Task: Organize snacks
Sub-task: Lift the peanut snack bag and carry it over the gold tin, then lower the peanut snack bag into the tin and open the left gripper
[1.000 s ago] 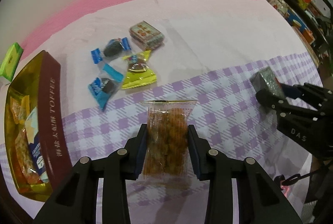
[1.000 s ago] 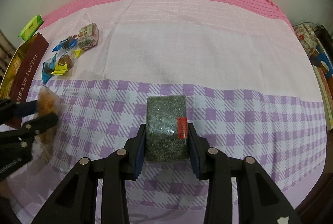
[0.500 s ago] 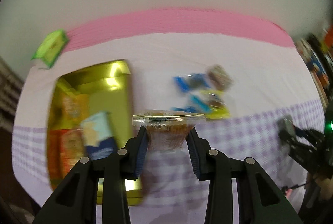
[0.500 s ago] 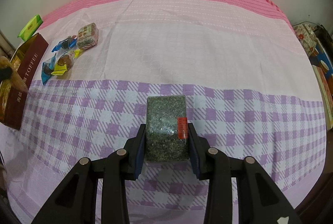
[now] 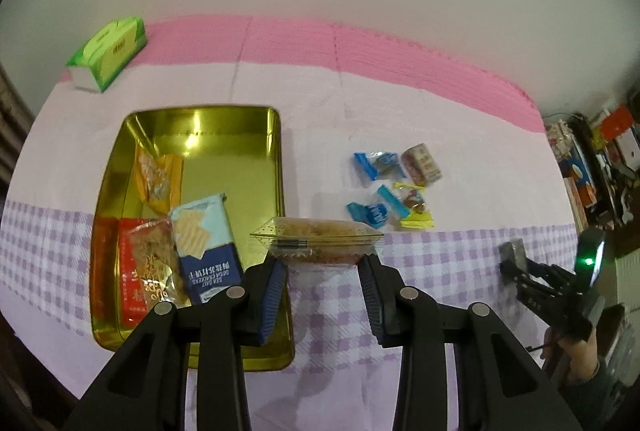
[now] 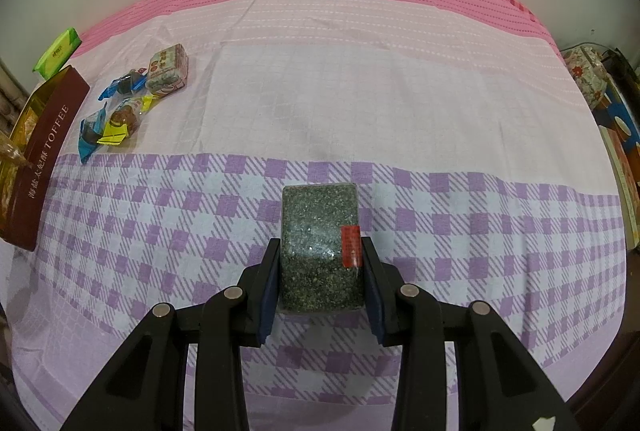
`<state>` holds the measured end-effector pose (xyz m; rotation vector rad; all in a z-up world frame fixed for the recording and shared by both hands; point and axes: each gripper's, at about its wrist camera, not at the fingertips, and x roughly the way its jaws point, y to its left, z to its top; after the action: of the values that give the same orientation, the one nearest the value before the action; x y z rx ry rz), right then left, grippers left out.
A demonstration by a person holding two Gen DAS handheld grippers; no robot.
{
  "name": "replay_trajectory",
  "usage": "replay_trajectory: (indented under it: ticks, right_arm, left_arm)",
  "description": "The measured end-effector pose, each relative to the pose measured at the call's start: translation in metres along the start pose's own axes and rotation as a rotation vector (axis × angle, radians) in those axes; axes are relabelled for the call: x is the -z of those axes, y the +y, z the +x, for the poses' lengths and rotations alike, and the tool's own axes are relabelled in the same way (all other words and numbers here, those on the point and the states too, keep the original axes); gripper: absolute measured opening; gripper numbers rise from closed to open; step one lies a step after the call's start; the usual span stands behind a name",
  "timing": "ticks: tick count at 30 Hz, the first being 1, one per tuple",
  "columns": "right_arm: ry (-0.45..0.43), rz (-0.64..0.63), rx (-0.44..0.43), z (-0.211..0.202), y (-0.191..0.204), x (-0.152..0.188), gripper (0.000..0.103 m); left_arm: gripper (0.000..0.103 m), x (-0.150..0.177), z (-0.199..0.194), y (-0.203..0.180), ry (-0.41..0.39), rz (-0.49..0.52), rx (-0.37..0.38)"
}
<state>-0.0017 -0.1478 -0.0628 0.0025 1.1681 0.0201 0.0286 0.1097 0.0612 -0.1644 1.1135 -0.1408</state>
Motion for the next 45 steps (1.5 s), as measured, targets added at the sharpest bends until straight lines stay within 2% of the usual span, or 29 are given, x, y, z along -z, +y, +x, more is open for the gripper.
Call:
replay_trajectory:
  ticks: [6, 11, 18, 26, 29, 35, 45]
  right_arm:
    - [0.001, -0.003, 0.001, 0.001, 0.002, 0.0, 0.038]
    - [0.003, -0.005, 0.0, 0.0, 0.002, 0.0, 0.038]
    - [0.004, -0.01, -0.003, 0.001, 0.001, -0.001, 0.039]
    - [0.004, -0.013, -0.001, 0.001, 0.003, -0.001, 0.039]
    - [0.004, -0.015, 0.0, 0.001, 0.003, -0.001, 0.04]
    - [0.004, -0.013, -0.001, 0.001, 0.004, 0.0, 0.041]
    - [0.004, -0.019, 0.002, 0.001, 0.004, 0.0, 0.041]
  left_arm:
    - [0.037, -0.011, -0.024, 0.014, -0.059, 0.005, -0.085]
    - [0.037, -0.01, -0.036, 0.042, -0.058, -0.005, -0.179]
    - [0.037, 0.004, -0.035, 0.08, 0.008, -0.055, -0.28]
    - [0.037, 0.016, -0.025, 0.101, 0.117, -0.038, -0.386]
    - [0.037, 0.019, -0.016, 0.107, 0.16, -0.038, -0.405]
    - [0.037, 0.016, -0.002, 0.115, 0.178, -0.068, -0.359]
    - [0.032, 0.009, 0.027, 0.13, 0.192, -0.102, -0.359]
